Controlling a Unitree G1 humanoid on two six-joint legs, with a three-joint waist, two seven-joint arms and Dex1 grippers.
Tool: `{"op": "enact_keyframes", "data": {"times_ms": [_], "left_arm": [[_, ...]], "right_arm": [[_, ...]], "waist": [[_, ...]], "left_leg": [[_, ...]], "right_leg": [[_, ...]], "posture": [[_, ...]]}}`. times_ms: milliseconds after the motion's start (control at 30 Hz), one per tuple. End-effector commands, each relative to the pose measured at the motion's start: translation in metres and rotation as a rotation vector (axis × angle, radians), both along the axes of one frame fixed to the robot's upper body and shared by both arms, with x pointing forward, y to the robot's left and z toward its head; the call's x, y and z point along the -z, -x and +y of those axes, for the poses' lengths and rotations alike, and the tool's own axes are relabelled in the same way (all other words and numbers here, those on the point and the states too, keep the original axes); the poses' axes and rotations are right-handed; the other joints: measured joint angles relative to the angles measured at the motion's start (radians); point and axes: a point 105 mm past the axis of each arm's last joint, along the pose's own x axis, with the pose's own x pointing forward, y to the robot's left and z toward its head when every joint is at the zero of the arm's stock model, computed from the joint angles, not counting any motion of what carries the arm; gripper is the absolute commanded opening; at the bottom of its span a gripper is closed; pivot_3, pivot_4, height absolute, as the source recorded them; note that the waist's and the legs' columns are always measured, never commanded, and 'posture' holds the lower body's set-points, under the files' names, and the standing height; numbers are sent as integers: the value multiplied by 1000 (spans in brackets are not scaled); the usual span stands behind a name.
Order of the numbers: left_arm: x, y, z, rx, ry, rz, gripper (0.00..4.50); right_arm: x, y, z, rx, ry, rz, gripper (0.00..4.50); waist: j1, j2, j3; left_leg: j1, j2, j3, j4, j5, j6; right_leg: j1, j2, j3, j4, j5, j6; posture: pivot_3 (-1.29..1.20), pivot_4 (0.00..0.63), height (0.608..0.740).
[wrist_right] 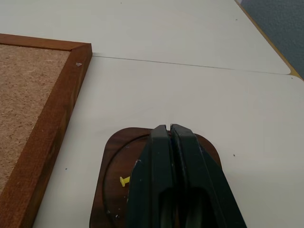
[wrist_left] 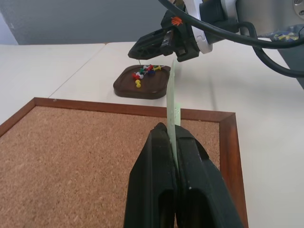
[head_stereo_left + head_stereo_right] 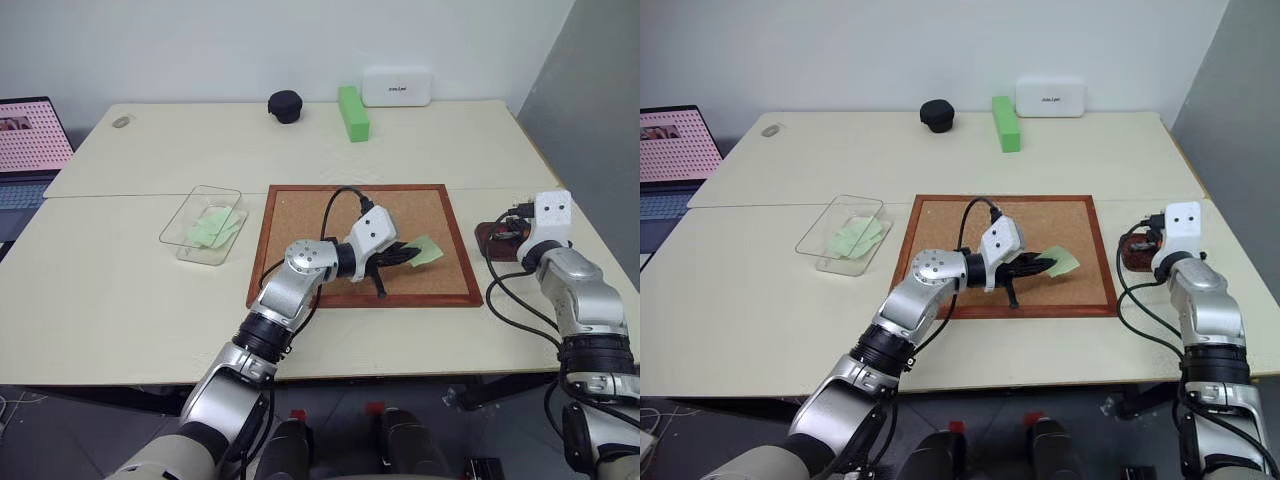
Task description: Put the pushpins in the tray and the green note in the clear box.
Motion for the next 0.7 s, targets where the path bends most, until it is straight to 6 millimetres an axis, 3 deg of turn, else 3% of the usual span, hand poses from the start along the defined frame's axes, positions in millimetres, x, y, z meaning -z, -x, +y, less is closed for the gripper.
{"op": "enact_keyframes", "data": {"times_ms": [33, 467, 667, 700], "left_arm": [[-14, 2, -2, 5, 18, -52, 1], [-18, -2, -4, -11, 28, -62, 0], [-21, -2, -4, -10, 32, -59, 0], [-21, -2, -4, -13, 32, -58, 0]], "right_arm": [[-18, -3, -7, 17, 6, -67, 225], [-14, -2, -12, 36, 2, -64, 2900], [-14, -1, -13, 39, 9, -66, 4384], [-15, -1, -12, 38, 11, -68, 4451]], "waist": [[0, 0, 0], [0, 0, 0], [0, 0, 0], [0, 0, 0]], "left_leg": [[0, 0, 0, 0, 0, 0], [0, 0, 0, 0, 0, 0], [0, 0, 0, 0, 0, 0], [0, 0, 0, 0, 0, 0]], "right_leg": [[0, 0, 0, 0, 0, 0], [0, 0, 0, 0, 0, 0], [0, 0, 0, 0, 0, 0], [0, 0, 0, 1, 0, 0]], "posture": [[0, 150, 740], [0, 150, 740], [0, 150, 740], [0, 150, 740]]}}
